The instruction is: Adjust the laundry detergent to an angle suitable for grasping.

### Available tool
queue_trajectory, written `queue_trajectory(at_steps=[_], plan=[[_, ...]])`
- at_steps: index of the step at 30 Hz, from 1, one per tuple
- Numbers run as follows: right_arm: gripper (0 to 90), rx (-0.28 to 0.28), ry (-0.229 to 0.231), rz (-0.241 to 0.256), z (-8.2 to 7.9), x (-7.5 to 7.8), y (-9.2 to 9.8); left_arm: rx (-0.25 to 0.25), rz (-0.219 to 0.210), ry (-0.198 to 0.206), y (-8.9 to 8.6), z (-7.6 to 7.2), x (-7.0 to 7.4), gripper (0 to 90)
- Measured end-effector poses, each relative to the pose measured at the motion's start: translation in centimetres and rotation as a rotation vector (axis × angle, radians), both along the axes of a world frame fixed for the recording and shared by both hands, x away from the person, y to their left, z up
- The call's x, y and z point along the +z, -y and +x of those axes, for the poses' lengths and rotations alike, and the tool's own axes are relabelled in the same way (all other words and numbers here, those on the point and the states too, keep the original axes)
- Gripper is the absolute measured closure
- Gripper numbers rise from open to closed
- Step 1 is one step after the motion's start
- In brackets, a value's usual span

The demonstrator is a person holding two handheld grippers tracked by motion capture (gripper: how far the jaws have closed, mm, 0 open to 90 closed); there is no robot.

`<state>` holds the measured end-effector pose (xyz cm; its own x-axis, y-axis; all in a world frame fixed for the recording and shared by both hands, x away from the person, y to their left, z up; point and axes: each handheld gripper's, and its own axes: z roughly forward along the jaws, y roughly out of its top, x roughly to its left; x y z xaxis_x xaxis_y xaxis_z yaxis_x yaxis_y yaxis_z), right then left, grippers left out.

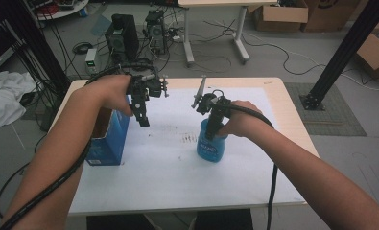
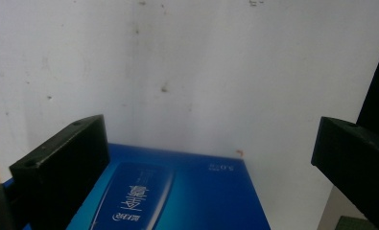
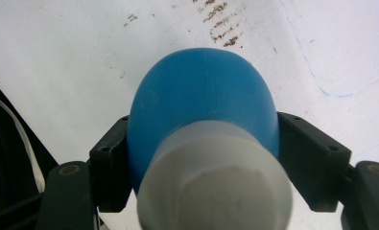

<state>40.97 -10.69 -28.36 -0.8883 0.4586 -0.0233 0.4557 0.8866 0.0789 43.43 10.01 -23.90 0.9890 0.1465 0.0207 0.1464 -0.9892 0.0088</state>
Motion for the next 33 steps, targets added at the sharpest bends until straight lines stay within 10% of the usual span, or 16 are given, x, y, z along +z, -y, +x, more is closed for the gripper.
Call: queue_trajectory(at_steps=[33], plan=[[3.5, 0.075, 0.057, 0.015, -1.3, 1.6, 0.4, -0.003, 0.007, 0.008, 0.5, -0.4, 0.6, 0.1]])
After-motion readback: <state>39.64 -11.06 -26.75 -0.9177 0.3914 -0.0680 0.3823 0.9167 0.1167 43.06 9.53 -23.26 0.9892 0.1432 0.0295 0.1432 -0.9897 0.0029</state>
